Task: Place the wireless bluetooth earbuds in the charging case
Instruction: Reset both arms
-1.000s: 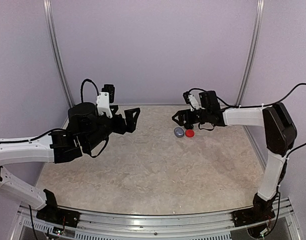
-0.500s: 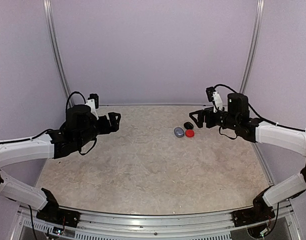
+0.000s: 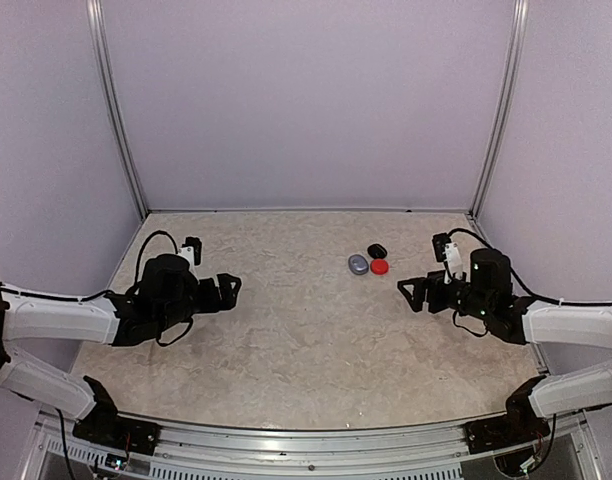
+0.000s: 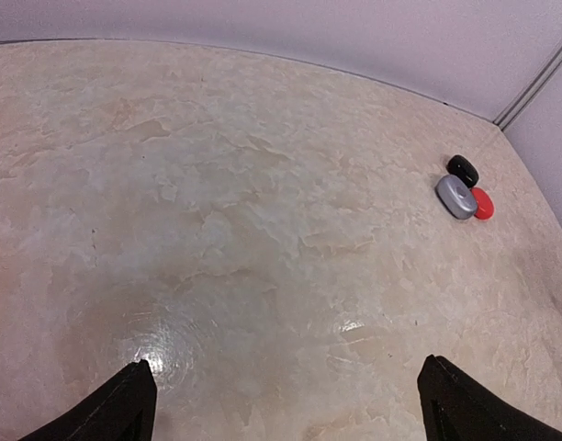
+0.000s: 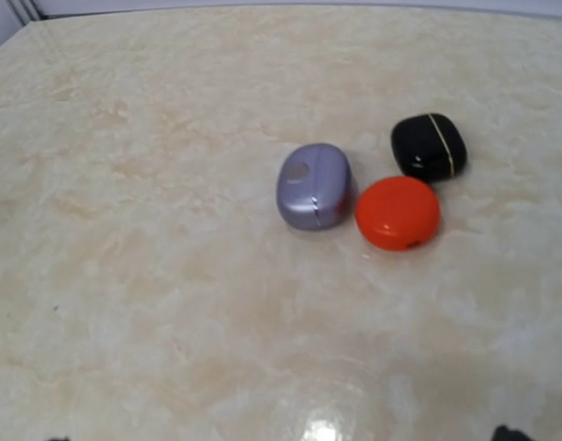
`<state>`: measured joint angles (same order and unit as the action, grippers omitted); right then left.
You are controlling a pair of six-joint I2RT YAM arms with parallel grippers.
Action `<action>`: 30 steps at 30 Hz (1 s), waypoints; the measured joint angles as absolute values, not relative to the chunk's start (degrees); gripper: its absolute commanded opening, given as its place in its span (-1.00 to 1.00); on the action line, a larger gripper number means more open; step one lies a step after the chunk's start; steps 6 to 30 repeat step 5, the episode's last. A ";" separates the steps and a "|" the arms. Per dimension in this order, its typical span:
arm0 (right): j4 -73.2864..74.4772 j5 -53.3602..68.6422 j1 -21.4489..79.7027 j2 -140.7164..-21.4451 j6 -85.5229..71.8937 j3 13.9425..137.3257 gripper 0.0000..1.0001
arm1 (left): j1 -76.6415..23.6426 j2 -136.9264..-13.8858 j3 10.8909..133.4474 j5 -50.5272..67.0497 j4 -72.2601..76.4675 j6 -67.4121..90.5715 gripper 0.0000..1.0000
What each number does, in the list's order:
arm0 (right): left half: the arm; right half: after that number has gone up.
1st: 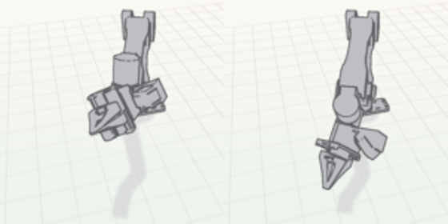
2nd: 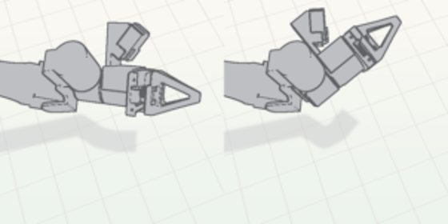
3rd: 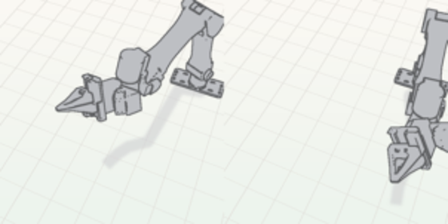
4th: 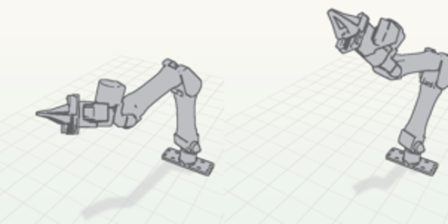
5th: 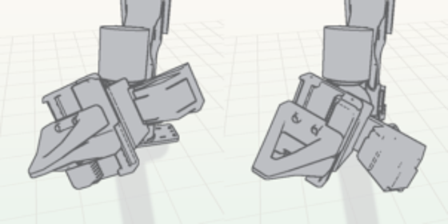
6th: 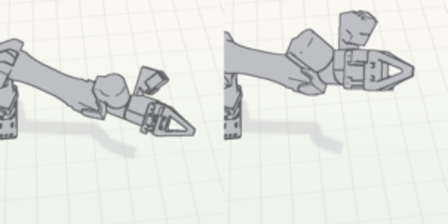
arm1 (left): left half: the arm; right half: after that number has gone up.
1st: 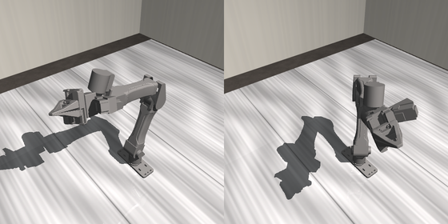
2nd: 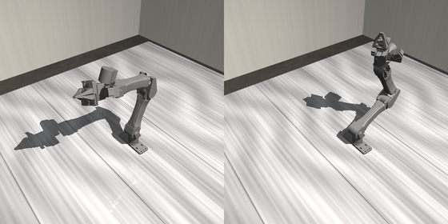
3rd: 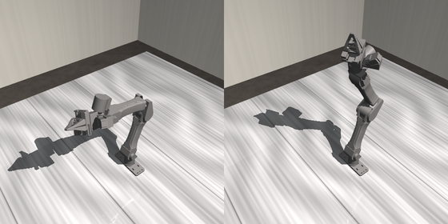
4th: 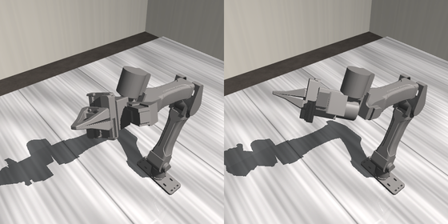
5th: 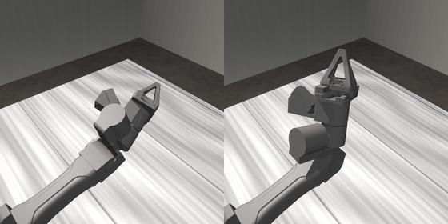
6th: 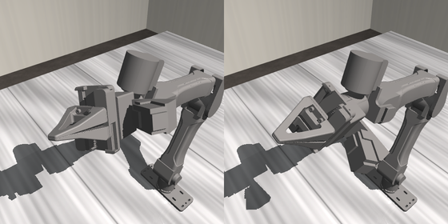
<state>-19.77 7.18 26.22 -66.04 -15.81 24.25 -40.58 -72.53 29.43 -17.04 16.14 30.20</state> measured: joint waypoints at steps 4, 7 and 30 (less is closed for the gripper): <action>-21.89 6.13 26.22 -66.11 -16.49 22.96 0.99 | -40.58 -74.30 28.88 -16.40 18.06 30.74 0.98; -22.39 5.96 26.22 -66.13 -16.58 22.87 0.99 | -40.58 -74.76 28.88 -16.27 18.72 30.83 0.98; -22.39 5.96 26.22 -66.13 -16.58 22.87 0.99 | -40.58 -74.76 28.88 -16.27 18.72 30.83 0.98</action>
